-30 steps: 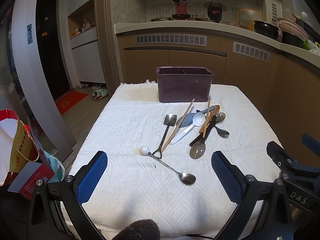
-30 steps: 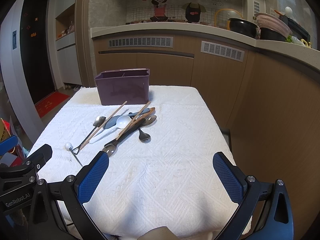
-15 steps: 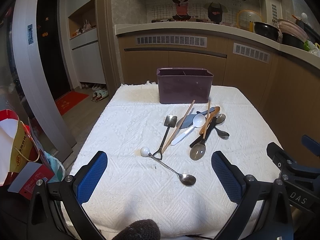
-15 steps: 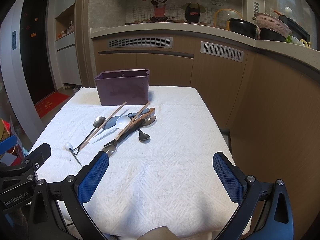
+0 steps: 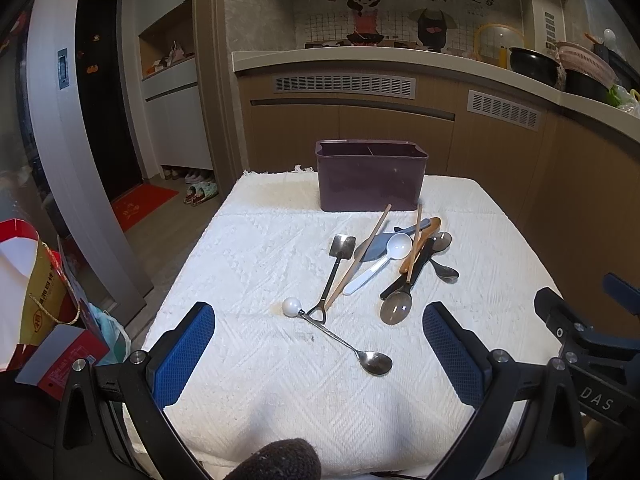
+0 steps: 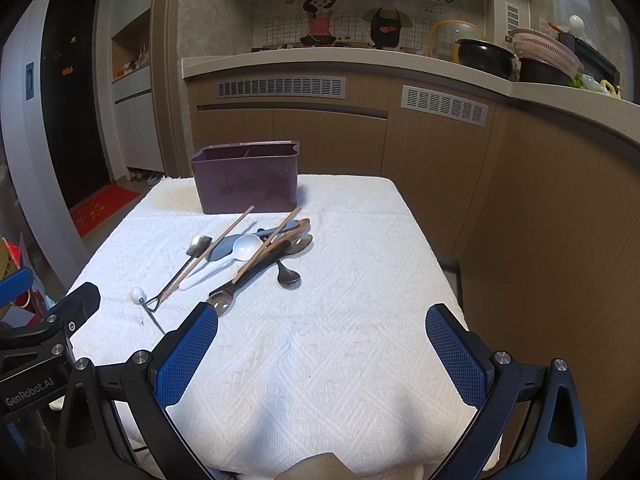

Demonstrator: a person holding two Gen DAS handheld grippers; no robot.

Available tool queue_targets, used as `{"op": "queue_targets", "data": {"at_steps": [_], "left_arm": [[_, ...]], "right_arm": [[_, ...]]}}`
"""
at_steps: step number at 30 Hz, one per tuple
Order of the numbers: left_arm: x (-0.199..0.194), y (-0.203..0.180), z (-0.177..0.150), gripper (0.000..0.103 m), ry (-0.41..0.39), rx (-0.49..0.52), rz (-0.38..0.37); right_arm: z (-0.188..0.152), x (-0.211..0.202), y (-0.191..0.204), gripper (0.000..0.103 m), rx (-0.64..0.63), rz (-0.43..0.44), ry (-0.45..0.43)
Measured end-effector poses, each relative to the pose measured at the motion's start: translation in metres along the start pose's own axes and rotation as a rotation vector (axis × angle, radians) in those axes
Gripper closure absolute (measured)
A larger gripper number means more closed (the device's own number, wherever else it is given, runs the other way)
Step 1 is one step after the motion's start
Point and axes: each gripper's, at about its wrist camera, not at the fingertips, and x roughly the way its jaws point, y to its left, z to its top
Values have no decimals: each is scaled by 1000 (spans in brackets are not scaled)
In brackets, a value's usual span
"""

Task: Organize utensils

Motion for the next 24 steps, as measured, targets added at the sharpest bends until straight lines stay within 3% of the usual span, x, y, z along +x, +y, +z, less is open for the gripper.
{"op": "queue_targets", "data": {"at_steps": [9, 15, 19, 21, 24], "left_arm": [[0, 0, 0, 0, -1, 10, 8], [15, 5, 0, 0, 55, -12, -13], [40, 20, -3, 0, 120, -78, -37], [58, 27, -9, 0, 192, -104, -41], [84, 35, -16, 0, 310, -140, -98]], "right_arm": [[0, 0, 0, 0, 1, -1, 0], [3, 0, -2, 0, 9, 3, -12], [6, 2, -10, 0, 35, 8, -79], [5, 5, -13, 0, 54, 22, -128], [7, 29, -8, 0, -13, 67, -43]]}}
